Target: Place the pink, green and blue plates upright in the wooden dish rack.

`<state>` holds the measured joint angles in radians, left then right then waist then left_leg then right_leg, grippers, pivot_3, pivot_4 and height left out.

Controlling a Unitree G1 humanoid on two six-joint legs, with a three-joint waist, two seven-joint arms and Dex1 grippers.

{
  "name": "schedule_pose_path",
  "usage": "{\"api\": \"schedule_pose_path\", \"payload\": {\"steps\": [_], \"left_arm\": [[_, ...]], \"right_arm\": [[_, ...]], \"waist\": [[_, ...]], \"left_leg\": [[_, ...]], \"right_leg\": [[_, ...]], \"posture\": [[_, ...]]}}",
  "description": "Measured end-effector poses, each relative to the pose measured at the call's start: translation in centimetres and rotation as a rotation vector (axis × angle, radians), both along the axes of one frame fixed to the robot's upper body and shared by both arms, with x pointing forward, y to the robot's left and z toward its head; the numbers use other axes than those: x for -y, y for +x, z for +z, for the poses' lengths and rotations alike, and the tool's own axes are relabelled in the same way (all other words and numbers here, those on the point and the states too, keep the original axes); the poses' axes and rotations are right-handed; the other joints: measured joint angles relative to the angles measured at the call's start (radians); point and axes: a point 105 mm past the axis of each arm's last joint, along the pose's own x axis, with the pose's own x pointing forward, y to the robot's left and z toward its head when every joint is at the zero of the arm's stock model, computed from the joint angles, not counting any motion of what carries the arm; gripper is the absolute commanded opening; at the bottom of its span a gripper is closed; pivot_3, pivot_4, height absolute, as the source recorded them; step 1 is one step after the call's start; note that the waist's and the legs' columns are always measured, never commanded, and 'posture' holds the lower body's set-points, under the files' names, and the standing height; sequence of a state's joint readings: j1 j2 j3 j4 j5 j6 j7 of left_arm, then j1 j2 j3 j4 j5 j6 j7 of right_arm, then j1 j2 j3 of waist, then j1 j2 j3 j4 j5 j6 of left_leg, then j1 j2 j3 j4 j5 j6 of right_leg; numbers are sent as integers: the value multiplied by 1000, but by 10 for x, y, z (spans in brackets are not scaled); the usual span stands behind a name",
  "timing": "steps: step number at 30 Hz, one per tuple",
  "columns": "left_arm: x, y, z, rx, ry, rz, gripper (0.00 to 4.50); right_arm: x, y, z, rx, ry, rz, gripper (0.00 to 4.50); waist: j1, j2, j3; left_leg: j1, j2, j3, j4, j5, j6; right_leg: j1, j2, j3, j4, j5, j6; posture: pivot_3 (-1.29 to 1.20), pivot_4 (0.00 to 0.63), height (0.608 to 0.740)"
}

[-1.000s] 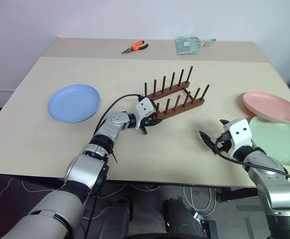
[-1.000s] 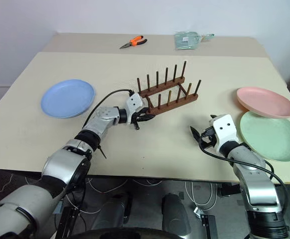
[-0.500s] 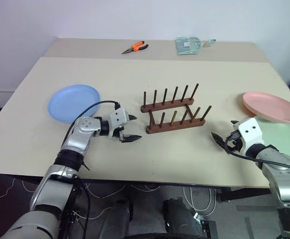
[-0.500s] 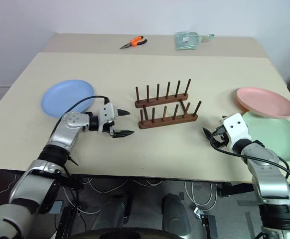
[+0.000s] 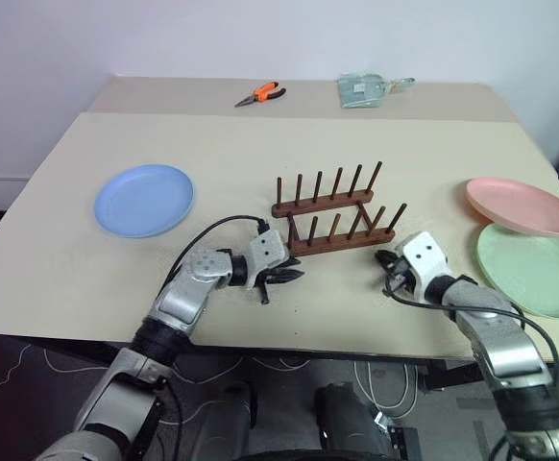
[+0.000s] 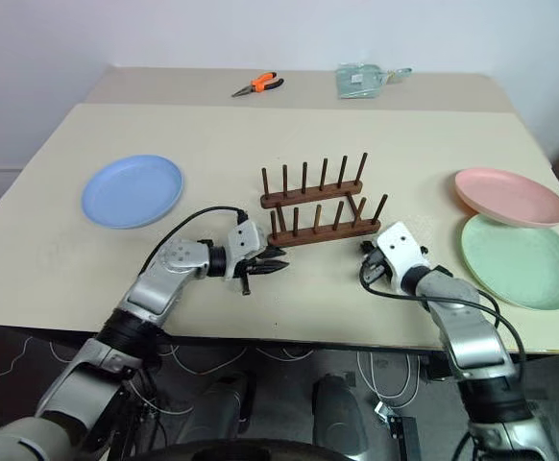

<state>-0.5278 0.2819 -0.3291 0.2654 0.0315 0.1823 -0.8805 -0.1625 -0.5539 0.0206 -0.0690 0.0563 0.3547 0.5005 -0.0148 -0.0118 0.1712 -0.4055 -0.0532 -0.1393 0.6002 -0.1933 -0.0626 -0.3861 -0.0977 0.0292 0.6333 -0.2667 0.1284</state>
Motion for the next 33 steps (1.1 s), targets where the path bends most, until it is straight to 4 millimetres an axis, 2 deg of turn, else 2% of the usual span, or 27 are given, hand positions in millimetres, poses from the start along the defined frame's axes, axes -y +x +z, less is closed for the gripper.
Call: {"api": "schedule_pose_path", "payload": {"steps": [5, 11, 14, 15, 19, 22, 25, 27, 29, 33], "left_arm": [[-1, 38, 1, 89, 39, 203, 1055], [-11, 58, 3, 124, 21, 319, 1055], [-12, 62, 4, 136, 20, 337, 1046], [-12, 62, 4, 146, 18, 335, 1046], [-13, 55, 7, 195, -7, 306, 1046], [-21, 45, 10, 215, -38, 280, 1046], [-10, 31, 32, 205, -163, 206, 1046], [1, 20, 53, 232, -221, 124, 1046], [10, 10, 68, 244, -261, 50, 1046], [18, -14, 83, 195, -325, -89, 1046]], "right_arm": [[-10, 29, -4, 46, -29, -67, 111], [-10, 50, -3, 83, -44, -116, 111], [-7, 53, -1, 91, -42, -124, 879], [-4, 52, 1, 94, -49, -125, 1353], [31, 32, 14, 128, -175, -112, 3288], [71, 16, 43, 189, -320, -142, 3288], [102, 8, 86, 261, -467, -177, 3288], [113, 5, 101, 273, -574, -186, 3288], [122, 4, 101, 252, -658, -185, 3288], [154, 4, 73, 111, -820, -216, 3288]], "waist": [[-7, -3, -3], [-8, -3, -4], [-8, -3, -4], [-7, -3, -4], [-2, -3, -3], [-4, -1, -2], [-2, 0, 0], [-1, 0, 0], [-1, 0, 0], [-2, 0, 0]], "left_leg": [[17, 0, 0, -2, -1, 0], [17, 0, 0, -3, 0, 0], [17, 0, 0, -3, 0, 0], [16, 0, 0, -3, 0, 0], [13, -1, 0, -4, -1, 0], [11, -1, 1, -5, -1, 1], [8, -1, 0, -4, -1, 1], [8, -1, 1, -4, -1, 1], [8, -1, 1, -4, -1, 1], [7, -1, 2, -4, -1, 1]], "right_leg": [[16, 0, 0, -3, -4, 1], [16, 0, 0, -2, -1, 0], [16, 0, 0, -2, -1, 0], [16, 0, 0, -3, -1, 1], [13, -1, 0, -3, -1, 2], [10, -1, 0, -3, -2, 2], [8, -1, 0, -3, -2, 2], [9, -1, 0, -4, -2, 2], [9, -1, 0, -5, -2, 1], [8, -2, 0, -5, -3, -1]], "posture": [[0, 150, 740], [0, 150, 740], [0, 150, 740], [0, 150, 740], [0, 150, 740], [0, 150, 740], [0, 150, 740], [0, 150, 740], [0, 150, 740], [0, 150, 740]]}}
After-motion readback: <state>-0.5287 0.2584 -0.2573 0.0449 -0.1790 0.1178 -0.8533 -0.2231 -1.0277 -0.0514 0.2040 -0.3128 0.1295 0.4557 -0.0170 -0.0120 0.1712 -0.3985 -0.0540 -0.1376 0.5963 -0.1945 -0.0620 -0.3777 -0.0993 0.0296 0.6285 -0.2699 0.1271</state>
